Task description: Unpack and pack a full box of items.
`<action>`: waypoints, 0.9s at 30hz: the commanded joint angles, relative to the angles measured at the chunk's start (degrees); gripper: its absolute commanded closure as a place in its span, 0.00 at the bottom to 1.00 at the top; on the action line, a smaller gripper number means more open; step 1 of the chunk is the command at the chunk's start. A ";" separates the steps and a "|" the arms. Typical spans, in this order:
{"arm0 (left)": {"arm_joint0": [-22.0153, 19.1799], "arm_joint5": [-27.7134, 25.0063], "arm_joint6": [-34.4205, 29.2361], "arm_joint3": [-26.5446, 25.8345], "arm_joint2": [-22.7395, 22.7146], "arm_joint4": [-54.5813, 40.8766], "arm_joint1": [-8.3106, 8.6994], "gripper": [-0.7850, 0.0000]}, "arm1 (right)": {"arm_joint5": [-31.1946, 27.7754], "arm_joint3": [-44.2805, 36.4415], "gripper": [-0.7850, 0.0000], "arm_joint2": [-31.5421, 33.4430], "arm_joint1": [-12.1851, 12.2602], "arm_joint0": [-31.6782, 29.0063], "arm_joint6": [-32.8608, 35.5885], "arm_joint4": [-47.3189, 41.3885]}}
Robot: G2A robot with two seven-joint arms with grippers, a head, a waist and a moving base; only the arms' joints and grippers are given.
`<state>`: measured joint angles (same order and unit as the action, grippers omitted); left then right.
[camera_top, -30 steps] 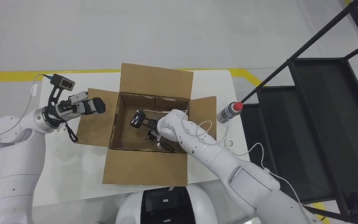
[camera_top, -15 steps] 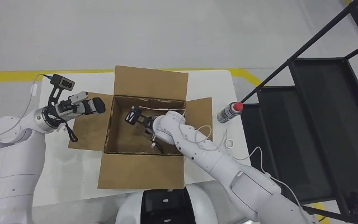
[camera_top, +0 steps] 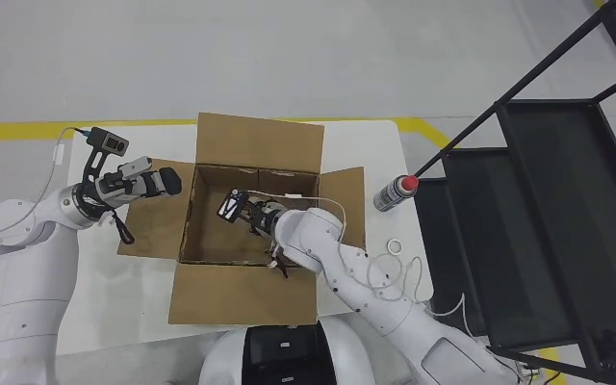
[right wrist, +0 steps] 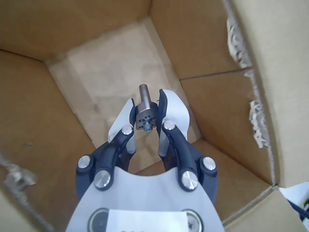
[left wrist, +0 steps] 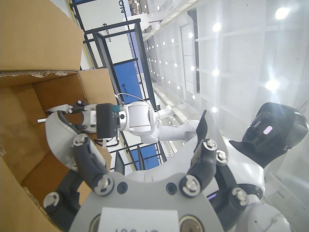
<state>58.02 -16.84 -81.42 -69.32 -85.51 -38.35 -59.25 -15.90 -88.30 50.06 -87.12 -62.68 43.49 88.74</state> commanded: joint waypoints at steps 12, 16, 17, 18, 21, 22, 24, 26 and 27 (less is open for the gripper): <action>0.00 0.00 0.00 0.00 0.00 0.00 0.00 0.00 | -2.46 -14.00 1.00 5.02 2.88 -12.41 -11.49 5.74; 0.00 0.00 0.00 0.00 0.00 0.00 0.00 0.00 | -2.46 -14.00 1.00 5.02 2.88 -12.41 -11.49 5.74; 0.00 0.00 0.00 0.00 0.00 0.00 0.00 0.00 | -2.46 -14.00 1.00 5.02 2.88 -12.41 -11.49 5.74; 0.00 0.00 0.00 0.00 0.00 0.00 0.00 0.00 | -2.46 -14.00 1.00 5.02 2.88 -12.41 -11.49 5.74; 0.00 0.00 0.00 0.00 0.00 0.00 0.00 0.00 | -2.46 -14.00 1.00 5.02 2.88 -12.41 -11.49 5.74; 0.00 0.00 0.00 0.00 0.00 0.00 0.00 0.00 | -2.46 -14.00 1.00 5.02 2.88 -12.41 -11.49 5.74; 0.00 0.00 0.00 0.00 0.00 0.00 0.00 0.00 | -2.46 -14.00 1.00 5.02 2.88 -12.41 -11.49 5.74; 0.00 0.00 0.00 0.00 0.00 0.00 0.00 0.00 | -2.46 -14.00 1.00 5.02 2.88 -12.41 -11.49 5.74; 0.00 0.00 0.00 0.00 0.00 0.00 0.00 0.00 | -2.46 -14.00 1.00 5.02 2.88 -12.41 -11.49 5.74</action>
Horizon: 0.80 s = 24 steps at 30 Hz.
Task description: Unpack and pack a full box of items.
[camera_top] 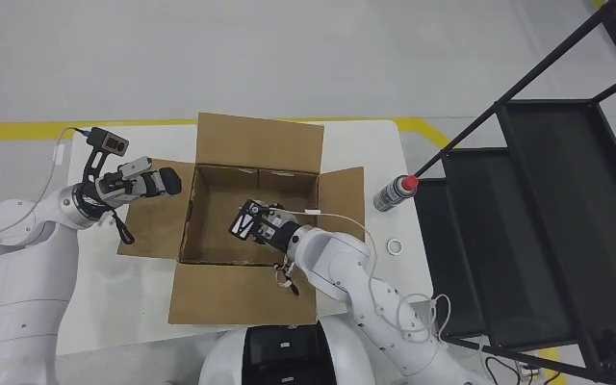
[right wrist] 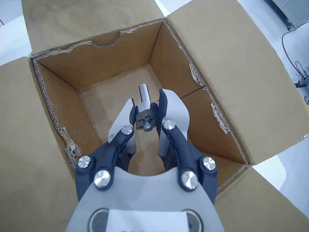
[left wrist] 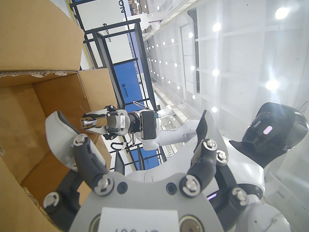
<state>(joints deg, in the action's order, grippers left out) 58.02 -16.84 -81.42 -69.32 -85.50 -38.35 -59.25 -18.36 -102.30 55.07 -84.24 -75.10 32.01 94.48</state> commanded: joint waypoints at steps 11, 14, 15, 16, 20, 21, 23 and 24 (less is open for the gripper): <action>0.00 0.00 0.00 0.00 0.00 0.00 0.00 0.00 | -13.66 -13.03 1.00 13.69 2.81 -9.03 -0.36 -13.34; 0.00 0.00 0.00 0.00 0.00 0.00 0.00 0.00 | -17.06 -19.04 1.00 21.96 4.13 -15.51 -2.02 -16.08; 0.00 0.00 0.00 0.00 0.00 0.00 0.00 0.00 | -17.32 -20.58 1.00 24.71 4.47 -17.78 -3.22 -16.52; 0.00 0.00 0.00 0.00 0.00 0.00 0.00 0.00 | -16.93 -21.96 1.00 27.65 4.76 -20.17 -4.73 -16.91; 0.00 0.00 0.00 0.00 0.00 0.00 0.00 0.00 | -17.01 -25.53 1.00 37.95 5.55 -29.28 -11.82 -21.11; 0.00 0.00 0.00 0.00 0.00 0.00 0.00 0.00 | -17.59 -26.05 1.00 40.24 5.71 -31.33 -13.43 -22.08; 0.00 0.00 0.00 0.00 0.00 0.00 0.00 0.00 | -18.54 -26.68 1.00 44.47 5.98 -35.09 -16.22 -23.30; 0.00 0.00 0.00 0.00 0.00 0.00 0.00 0.00 | -18.43 -26.65 1.00 46.48 6.05 -36.89 -17.72 -24.28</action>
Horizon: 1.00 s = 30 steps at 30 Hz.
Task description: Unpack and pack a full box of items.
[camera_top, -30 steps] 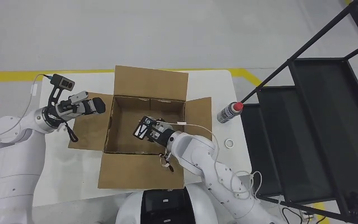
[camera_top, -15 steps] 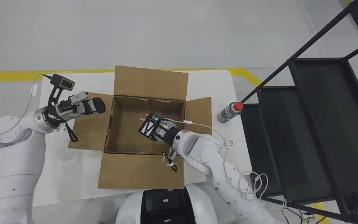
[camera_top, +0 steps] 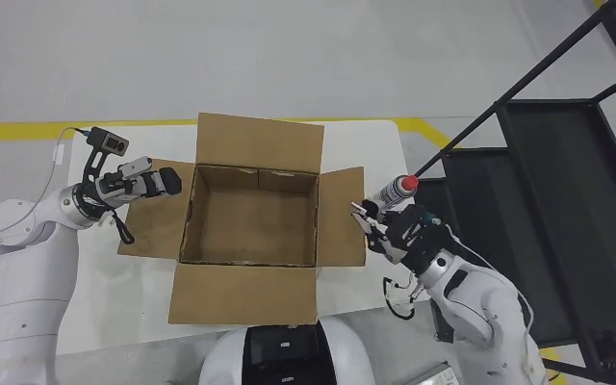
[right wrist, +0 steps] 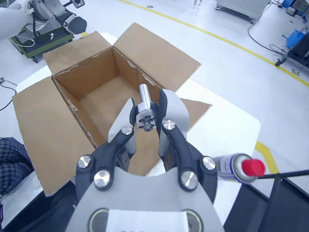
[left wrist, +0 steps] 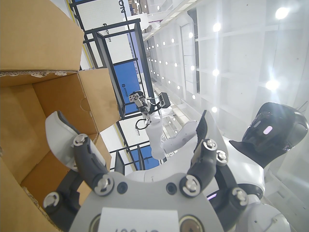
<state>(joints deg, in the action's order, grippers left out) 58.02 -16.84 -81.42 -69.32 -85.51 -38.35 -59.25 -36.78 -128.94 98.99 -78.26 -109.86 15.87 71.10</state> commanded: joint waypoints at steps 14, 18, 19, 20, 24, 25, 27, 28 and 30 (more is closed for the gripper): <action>0.00 0.00 0.00 0.00 0.00 0.00 0.00 0.00 | 1.35 11.45 1.00 2.27 1.01 -4.67 6.42 3.11; 0.00 0.00 0.00 0.00 0.00 0.00 0.00 0.00 | 3.50 17.30 1.00 -1.47 1.16 -0.41 9.41 5.82; 0.00 0.00 0.00 0.00 0.00 0.00 0.00 0.00 | 3.76 18.21 1.00 -2.24 1.23 0.38 10.24 6.87; 0.00 0.00 0.00 0.00 0.00 0.00 0.00 0.00 | 3.89 19.09 1.00 -3.01 1.29 1.09 10.89 7.74; 0.00 0.00 0.00 0.00 0.00 0.00 0.00 0.00 | 5.47 22.44 1.00 -5.38 1.46 3.54 12.53 10.48; 0.00 0.00 0.00 0.00 0.00 0.00 0.00 0.00 | 6.05 23.67 1.00 -5.83 1.49 4.11 12.93 11.04; 0.00 0.00 0.00 0.00 0.00 0.00 0.00 0.00 | 7.34 25.44 1.00 -6.68 1.55 5.19 14.18 12.78; 0.00 0.00 0.00 0.00 0.00 0.00 0.00 0.00 | 7.55 26.42 1.00 -7.38 1.55 5.82 14.34 12.88; 0.00 0.00 0.00 0.00 0.00 0.00 0.00 0.00 | 8.14 28.89 0.96 -8.38 1.62 7.04 14.87 13.46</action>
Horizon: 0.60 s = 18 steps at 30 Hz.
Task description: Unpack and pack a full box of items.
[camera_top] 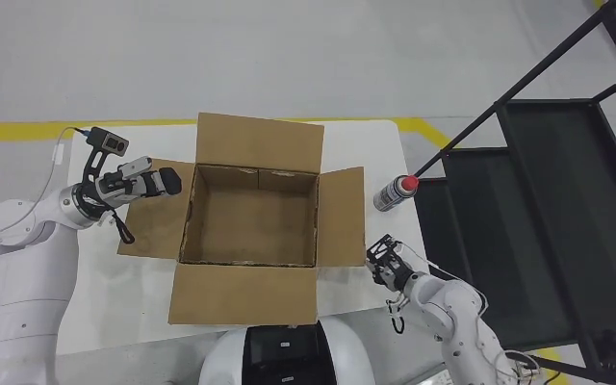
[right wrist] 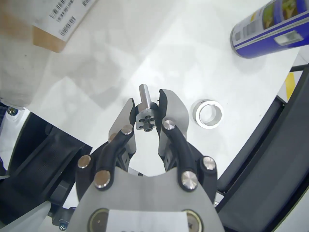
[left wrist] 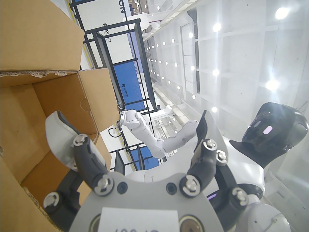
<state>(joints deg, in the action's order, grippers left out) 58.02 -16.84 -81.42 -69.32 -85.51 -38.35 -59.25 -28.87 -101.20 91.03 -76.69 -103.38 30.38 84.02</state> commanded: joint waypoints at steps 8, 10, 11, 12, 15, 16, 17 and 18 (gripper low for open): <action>0.00 0.00 0.00 0.00 0.00 0.00 0.00 0.00 | 2.39 7.12 0.79 -2.15 0.29 3.32 -1.48 1.32; 0.00 0.00 0.00 0.00 0.00 0.00 0.00 0.00 | 3.13 8.22 0.74 -2.35 0.34 3.81 -2.15 1.25; 0.00 0.00 0.00 0.00 0.00 0.00 0.00 0.00 | 3.47 8.61 0.70 -2.43 0.38 4.03 -2.33 1.28; 0.00 0.00 0.00 0.00 0.00 0.00 0.00 0.00 | 3.67 8.91 0.63 -2.54 0.40 4.20 -2.71 0.98; 0.00 0.00 0.00 0.00 0.00 0.00 0.00 0.00 | 3.90 9.09 0.09 -2.52 0.54 4.39 -3.31 0.47; 0.00 0.00 0.00 0.00 0.00 0.00 0.00 0.00 | 3.84 8.88 0.00 -2.32 0.61 4.25 -3.67 -0.02; 0.00 0.00 0.00 0.00 0.00 0.00 0.00 0.00 | 3.86 8.56 0.00 -1.99 0.70 4.05 -3.79 -0.14; 0.00 0.00 0.00 0.00 0.00 0.00 0.00 0.00 | 3.75 8.13 0.00 -1.63 0.78 3.72 -4.17 -0.68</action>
<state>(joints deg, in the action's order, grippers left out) 58.02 -16.84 -81.42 -69.32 -85.50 -38.35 -59.25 -25.04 -92.76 89.13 -75.97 -99.43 26.44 83.68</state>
